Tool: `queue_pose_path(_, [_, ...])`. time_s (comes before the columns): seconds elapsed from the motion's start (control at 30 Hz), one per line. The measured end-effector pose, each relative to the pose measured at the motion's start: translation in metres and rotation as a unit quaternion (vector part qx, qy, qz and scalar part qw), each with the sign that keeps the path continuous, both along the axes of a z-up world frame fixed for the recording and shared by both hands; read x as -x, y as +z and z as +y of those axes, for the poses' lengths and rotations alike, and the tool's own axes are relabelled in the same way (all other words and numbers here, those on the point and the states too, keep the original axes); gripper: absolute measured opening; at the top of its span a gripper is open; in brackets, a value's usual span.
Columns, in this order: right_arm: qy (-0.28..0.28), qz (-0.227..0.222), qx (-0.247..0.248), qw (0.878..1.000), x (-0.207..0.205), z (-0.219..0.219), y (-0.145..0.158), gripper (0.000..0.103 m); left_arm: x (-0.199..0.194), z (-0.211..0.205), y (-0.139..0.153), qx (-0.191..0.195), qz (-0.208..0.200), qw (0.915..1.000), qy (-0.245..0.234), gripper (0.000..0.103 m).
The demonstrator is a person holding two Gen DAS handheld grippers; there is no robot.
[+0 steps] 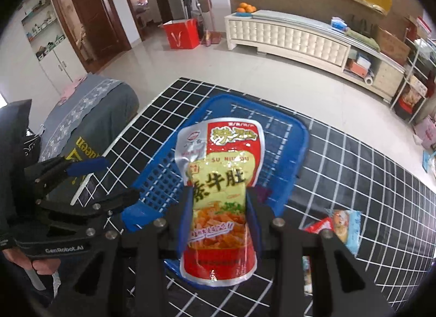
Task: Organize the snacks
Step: 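Lower the tripe packet into the basket and open the right tool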
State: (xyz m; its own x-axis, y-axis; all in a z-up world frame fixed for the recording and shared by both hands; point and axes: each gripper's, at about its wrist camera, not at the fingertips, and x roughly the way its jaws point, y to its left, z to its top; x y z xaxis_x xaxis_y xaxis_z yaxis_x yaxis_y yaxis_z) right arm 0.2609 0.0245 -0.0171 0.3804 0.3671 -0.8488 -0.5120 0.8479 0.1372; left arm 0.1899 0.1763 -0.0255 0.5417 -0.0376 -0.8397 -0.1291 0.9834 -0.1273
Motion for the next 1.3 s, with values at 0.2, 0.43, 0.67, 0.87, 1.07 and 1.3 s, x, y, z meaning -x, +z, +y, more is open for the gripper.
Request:
queue_pose_path(0.2, [-0.004,0.028,0.012,1.0,-0.005,0.026,-0.031,0.042,0.003,0.014,-0.017,-0.002,0.007,0.9999,0.009,0.075])
queue_pose_path(0.43, [-0.012,0.04,0.047,0.998,-0.007,0.039,-0.058,0.042,0.004,0.021,-0.037,0.003,0.02,0.9998,0.008,0.075])
queue_pose_path(0.67, [-0.003,0.051,0.043,0.998,-0.005,0.043,-0.065,0.044,0.008,0.034,-0.04,0.018,0.019,0.9994,0.023,0.075])
queue_pose_path(0.87, [0.007,0.021,0.067,0.998,0.0,0.05,-0.055,0.064,0.013,0.029,-0.036,0.006,0.019,0.9995,0.025,0.075])
queue_pose_path(1.07, [0.008,0.018,0.045,0.999,0.009,0.032,-0.04,0.074,0.017,0.016,-0.027,-0.009,0.016,0.9997,0.016,0.075])
queue_pose_path(1.3, [-0.006,0.007,0.028,1.0,0.023,-0.009,-0.016,0.074,0.019,-0.015,-0.006,-0.021,0.0,0.9998,-0.003,0.081])
